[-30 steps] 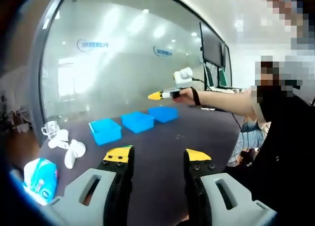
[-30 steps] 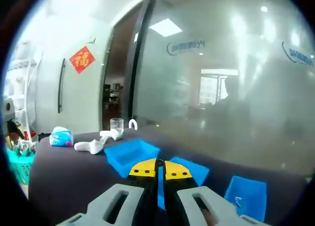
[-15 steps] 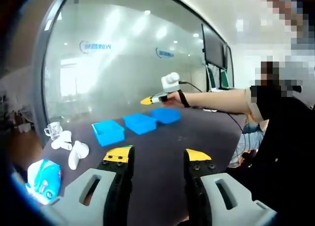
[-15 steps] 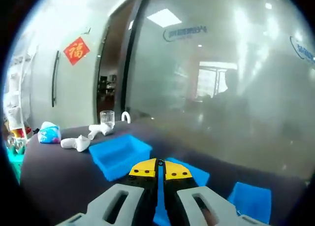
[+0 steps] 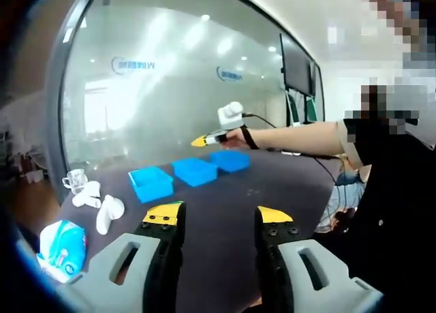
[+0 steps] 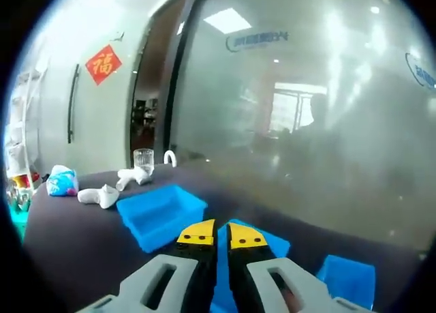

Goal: Sort the screws, nuts, and washers into the corresponding bins

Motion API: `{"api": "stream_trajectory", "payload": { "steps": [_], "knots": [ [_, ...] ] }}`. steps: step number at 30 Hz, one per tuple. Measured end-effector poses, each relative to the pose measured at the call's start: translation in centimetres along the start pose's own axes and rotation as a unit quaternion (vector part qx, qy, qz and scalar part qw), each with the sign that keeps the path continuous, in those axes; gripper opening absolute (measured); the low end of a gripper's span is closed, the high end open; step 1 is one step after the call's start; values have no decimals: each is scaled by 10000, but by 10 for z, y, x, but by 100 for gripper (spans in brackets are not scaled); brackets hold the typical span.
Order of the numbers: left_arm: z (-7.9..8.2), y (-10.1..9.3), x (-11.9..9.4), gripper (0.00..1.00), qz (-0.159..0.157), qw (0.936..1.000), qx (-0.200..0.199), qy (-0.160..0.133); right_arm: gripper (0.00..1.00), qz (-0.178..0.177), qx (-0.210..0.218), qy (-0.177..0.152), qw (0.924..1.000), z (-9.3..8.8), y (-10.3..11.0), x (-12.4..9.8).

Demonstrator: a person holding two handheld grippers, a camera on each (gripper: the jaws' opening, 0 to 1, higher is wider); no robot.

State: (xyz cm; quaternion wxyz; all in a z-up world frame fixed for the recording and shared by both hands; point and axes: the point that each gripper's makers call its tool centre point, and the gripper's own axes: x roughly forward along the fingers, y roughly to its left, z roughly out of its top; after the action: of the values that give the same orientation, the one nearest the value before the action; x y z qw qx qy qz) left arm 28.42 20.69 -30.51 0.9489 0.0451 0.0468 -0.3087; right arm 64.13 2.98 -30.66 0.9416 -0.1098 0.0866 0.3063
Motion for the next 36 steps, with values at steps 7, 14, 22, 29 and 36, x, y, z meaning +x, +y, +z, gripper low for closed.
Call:
{"api": "stream_trajectory", "payload": {
  "steps": [7,14,22,29,36],
  "knots": [
    [3,-1,-1,40,-8,10000,9,-47,9,141,46,-181,9997,1,8,-30],
    [1,-2,5,40,-51,9999,-42,-80,18,308,141,-435,9985,-3,18,-76],
    [2,-4,9,40,-104,9998,-75,-123,27,448,173,-741,9961,-13,28,-154],
    [5,-8,12,41,-193,9997,-24,-150,28,411,240,-926,9946,-24,35,-217],
    [3,-10,14,41,-236,9996,-32,-154,28,399,289,-900,9947,-46,42,-260]
  ]
}}
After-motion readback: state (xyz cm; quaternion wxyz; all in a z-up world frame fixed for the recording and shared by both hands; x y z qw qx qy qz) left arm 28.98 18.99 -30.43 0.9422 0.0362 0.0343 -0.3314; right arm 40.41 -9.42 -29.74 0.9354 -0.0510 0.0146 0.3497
